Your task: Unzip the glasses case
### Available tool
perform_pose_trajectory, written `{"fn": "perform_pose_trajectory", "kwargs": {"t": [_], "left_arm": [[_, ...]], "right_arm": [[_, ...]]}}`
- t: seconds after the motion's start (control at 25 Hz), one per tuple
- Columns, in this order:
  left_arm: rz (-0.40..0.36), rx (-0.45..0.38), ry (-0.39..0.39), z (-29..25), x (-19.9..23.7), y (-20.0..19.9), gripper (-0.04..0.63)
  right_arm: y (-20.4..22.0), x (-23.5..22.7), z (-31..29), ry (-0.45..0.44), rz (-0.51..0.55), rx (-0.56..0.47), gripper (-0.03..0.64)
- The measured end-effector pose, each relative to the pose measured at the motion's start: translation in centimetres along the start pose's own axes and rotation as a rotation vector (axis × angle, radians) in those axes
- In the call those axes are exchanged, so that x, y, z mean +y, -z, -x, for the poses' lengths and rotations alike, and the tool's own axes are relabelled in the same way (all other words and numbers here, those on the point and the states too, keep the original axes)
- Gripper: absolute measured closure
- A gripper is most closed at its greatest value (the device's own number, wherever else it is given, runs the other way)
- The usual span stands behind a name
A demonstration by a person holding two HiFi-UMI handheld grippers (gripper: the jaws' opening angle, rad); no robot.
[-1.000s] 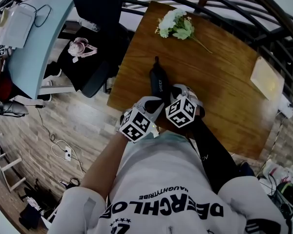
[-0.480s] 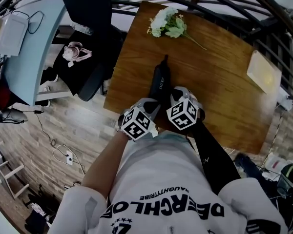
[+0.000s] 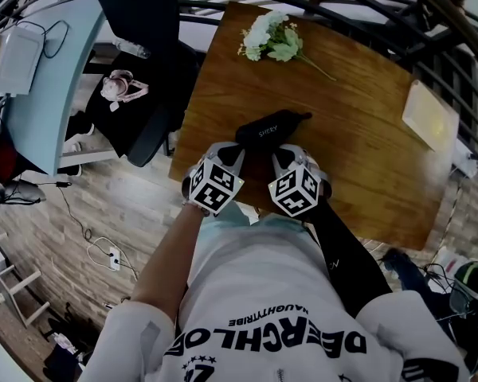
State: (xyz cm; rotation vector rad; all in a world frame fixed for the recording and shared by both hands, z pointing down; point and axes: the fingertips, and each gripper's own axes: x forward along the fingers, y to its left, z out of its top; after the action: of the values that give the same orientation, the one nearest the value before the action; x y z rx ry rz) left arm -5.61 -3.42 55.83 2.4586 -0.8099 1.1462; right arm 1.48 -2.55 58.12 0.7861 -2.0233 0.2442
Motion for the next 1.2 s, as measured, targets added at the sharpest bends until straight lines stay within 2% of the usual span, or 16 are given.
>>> {"fn": "perform_pose_trajectory", "kwargs": {"t": [0.08,0.24,0.36,0.48,0.68,0.84,1.2], "left_arm": [[-0.002,-0.013,-0.001,0.4,0.0,-0.4,0.587],[0.013,-0.088,-0.020,1.1,0.6,-2.8,0.588],[-0.022,-0.115,-0.036,0.6,1.2,-4.9,0.587],[-0.051,-0.092,-0.052,-0.7,1.6,-5.5,0.587],[0.029,-0.132,-0.079,-1.3,2.3,-5.3,0.594],[-0.023,-0.113,-0.086,-1.3,1.8,-5.2,0.595],[-0.062,-0.103,-0.103,-1.3,1.3,-5.1,0.595]], "right_arm": [[-0.1,-0.1,-0.1,0.003,-0.003,0.000,0.589],[-0.1,-0.2,-0.1,0.007,-0.007,-0.003,0.589],[-0.1,-0.1,-0.1,0.009,-0.012,-0.007,0.589],[0.0,-0.2,-0.2,0.013,-0.014,-0.015,0.589],[0.0,-0.7,-0.1,0.039,-0.035,-0.027,0.589],[0.2,-0.6,0.0,0.039,-0.047,-0.026,0.589],[-0.2,0.1,0.1,0.015,-0.017,-0.057,0.586]]}}
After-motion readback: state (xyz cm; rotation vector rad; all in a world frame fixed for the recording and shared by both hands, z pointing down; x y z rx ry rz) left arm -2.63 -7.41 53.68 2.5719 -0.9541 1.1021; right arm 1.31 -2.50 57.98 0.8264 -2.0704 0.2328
